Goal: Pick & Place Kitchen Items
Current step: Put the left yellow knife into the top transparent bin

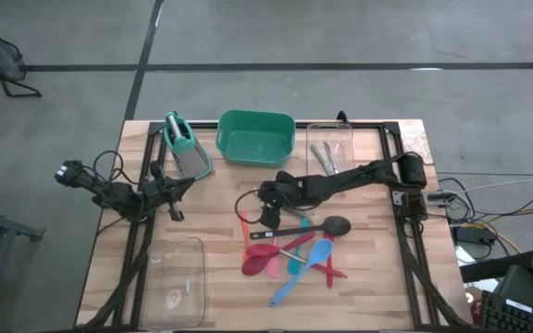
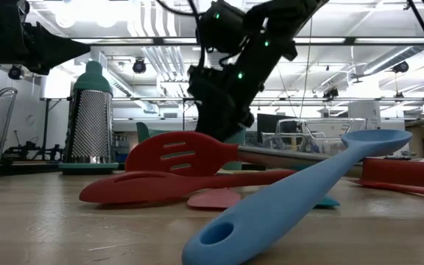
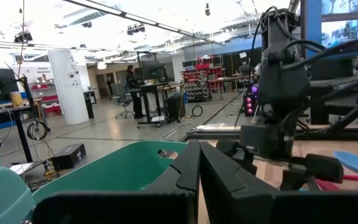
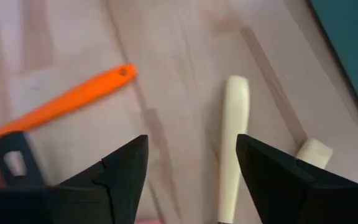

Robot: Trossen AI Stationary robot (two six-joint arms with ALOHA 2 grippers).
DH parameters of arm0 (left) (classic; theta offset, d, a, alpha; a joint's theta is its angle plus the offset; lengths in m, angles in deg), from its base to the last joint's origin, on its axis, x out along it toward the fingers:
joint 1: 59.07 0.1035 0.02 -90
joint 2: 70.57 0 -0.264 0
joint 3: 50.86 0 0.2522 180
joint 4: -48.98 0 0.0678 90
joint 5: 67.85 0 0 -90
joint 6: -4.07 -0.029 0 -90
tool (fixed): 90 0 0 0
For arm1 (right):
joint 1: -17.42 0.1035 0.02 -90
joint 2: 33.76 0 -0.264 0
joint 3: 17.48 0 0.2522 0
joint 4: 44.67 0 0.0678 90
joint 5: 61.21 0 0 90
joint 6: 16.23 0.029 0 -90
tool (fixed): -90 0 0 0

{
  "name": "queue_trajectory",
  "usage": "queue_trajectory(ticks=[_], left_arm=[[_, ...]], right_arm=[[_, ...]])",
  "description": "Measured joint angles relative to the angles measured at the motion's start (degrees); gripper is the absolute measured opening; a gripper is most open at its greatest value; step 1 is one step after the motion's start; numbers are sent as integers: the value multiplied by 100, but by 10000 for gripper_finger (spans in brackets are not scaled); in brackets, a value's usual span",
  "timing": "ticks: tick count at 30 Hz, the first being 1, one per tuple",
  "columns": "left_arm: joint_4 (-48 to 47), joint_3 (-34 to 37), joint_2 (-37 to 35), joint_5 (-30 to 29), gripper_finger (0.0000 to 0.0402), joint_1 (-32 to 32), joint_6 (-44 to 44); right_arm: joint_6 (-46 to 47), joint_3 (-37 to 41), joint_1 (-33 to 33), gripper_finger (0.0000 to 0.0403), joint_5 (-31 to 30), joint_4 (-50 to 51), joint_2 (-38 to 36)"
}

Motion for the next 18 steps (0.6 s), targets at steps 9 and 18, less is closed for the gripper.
queue_trajectory(ticks=[9, 18], left_arm=[[9, 0, 7, 0, 12, -1, 0], [7, 0, 7, 0, 12, -1, 0]], right_arm=[[6, 9, -5, 214, -374, 137, 223], [92, 15, -21, 212, -655, 122, 297]])
